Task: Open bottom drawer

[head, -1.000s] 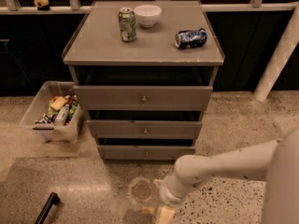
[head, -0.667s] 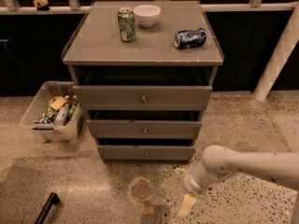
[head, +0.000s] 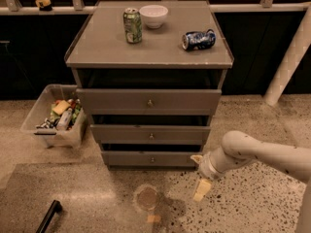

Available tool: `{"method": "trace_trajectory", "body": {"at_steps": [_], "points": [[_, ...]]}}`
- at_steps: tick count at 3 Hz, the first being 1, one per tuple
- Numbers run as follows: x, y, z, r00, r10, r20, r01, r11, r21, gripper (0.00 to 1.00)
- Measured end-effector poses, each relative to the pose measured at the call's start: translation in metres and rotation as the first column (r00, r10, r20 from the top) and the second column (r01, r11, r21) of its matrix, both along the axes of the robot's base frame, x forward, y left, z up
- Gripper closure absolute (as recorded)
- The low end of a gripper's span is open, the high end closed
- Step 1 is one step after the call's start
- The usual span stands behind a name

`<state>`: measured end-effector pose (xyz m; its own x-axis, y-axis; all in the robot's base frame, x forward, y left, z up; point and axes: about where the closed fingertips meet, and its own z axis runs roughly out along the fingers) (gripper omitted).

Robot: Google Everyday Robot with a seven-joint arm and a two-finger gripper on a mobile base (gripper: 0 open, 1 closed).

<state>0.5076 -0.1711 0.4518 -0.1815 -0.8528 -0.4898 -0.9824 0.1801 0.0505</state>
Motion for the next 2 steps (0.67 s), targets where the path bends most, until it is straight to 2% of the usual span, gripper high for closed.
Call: {"method": "trace_trajectory", "body": {"at_steps": [1,2], "points": [[-0.007,0.0,-0.014,0.9995,-0.005,-0.032,0.005,1.0,0.019,0.0],[0.007,-0.008,-0.052,0.9995,-0.018,-0.025,0.019,0.999,0.028,0.0]]}}
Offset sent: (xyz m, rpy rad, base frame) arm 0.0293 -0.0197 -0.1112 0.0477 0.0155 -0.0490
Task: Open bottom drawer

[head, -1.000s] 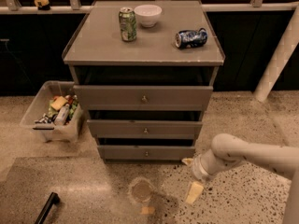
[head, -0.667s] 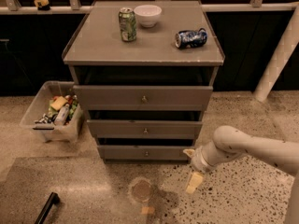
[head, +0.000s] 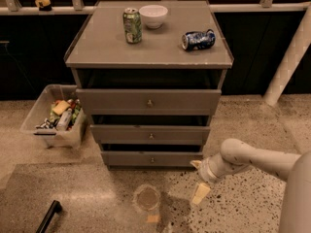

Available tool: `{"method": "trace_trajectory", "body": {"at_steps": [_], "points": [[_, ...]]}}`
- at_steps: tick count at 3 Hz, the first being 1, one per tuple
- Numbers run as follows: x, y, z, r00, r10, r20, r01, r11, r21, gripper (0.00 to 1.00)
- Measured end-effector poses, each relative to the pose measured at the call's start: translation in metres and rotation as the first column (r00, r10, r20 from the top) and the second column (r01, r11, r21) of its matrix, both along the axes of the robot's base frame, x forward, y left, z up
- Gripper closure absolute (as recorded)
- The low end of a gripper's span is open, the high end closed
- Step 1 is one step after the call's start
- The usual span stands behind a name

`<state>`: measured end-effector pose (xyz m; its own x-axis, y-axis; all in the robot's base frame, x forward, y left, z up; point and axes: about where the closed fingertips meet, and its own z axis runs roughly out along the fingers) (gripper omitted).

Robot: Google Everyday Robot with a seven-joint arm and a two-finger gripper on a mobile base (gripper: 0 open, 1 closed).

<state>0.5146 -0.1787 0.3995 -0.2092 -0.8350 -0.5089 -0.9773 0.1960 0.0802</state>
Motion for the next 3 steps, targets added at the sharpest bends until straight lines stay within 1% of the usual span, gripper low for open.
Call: {"method": "trace_trajectory", "body": {"at_steps": [1,2,3], "points": [[0.03,-0.012,-0.044,0.9991,-0.044,0.0,0.044,0.999,0.027,0.0],[0.071,-0.023,-0.067,0.9961,-0.089,0.004,0.088,0.994,0.062,0.0],[0.115,-0.029,-0.068,0.9939,-0.107,0.026,0.104,0.991,0.087,0.0]]}}
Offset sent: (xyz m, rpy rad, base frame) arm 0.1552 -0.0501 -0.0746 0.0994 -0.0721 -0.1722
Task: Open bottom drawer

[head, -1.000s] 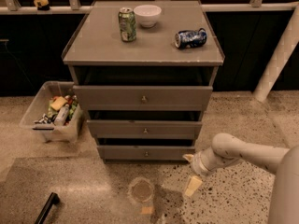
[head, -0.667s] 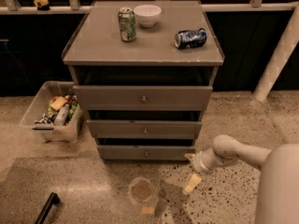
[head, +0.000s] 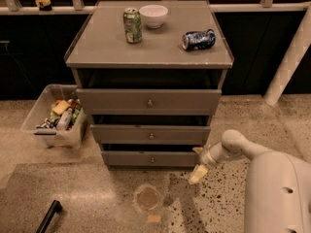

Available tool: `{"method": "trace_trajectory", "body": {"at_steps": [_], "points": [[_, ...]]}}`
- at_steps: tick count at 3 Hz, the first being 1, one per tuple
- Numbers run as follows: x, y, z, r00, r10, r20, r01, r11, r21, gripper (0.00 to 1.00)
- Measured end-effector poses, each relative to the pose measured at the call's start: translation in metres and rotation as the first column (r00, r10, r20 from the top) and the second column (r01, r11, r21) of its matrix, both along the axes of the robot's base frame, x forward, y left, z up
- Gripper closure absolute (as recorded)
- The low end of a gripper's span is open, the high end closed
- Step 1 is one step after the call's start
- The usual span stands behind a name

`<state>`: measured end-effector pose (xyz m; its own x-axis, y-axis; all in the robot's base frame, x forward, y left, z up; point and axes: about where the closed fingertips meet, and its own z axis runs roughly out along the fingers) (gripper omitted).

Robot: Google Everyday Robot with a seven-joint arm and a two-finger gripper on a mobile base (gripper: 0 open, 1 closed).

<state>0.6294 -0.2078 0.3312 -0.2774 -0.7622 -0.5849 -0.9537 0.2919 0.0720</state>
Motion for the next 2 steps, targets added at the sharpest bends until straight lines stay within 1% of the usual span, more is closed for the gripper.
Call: {"method": "trace_trajectory", "body": {"at_steps": [1,2], "points": [[0.022,-0.0071,0.01,0.9991,-0.017,0.038,0.017,1.0,-0.001,0.0],[0.0197,-0.0037,0.0059,0.9993,-0.014,0.035,0.015,1.0,-0.01,0.0]]}}
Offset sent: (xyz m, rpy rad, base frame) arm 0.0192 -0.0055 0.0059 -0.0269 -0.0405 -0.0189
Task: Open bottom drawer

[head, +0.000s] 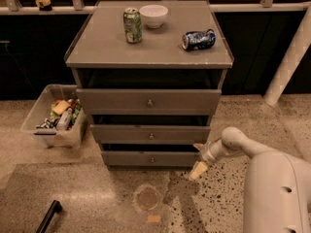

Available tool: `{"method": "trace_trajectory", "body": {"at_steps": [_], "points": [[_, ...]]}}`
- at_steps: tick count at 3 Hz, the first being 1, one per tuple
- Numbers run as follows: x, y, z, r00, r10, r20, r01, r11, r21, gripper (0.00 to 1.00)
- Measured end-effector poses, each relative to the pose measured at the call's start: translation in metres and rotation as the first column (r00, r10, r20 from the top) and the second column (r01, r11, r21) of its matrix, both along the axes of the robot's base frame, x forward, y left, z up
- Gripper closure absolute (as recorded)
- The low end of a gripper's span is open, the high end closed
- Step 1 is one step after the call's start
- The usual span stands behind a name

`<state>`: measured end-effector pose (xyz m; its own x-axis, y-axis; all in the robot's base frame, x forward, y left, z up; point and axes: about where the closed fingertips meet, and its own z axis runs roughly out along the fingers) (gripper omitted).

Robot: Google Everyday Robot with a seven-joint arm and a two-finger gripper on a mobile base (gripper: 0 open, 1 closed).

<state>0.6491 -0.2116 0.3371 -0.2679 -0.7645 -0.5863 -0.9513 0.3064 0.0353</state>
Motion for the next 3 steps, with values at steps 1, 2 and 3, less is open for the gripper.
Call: {"method": "trace_trajectory", "body": {"at_steps": [1,2,3], "points": [[0.001,0.006,-0.035,0.999,0.003,-0.044,-0.003,1.0,0.008,0.0],[0.021,0.004,-0.096,0.9974,-0.023,-0.068,0.026,0.999,0.037,0.0],[0.027,0.007,-0.101,0.9978,-0.02,-0.063,0.022,0.999,0.035,0.0]]}}
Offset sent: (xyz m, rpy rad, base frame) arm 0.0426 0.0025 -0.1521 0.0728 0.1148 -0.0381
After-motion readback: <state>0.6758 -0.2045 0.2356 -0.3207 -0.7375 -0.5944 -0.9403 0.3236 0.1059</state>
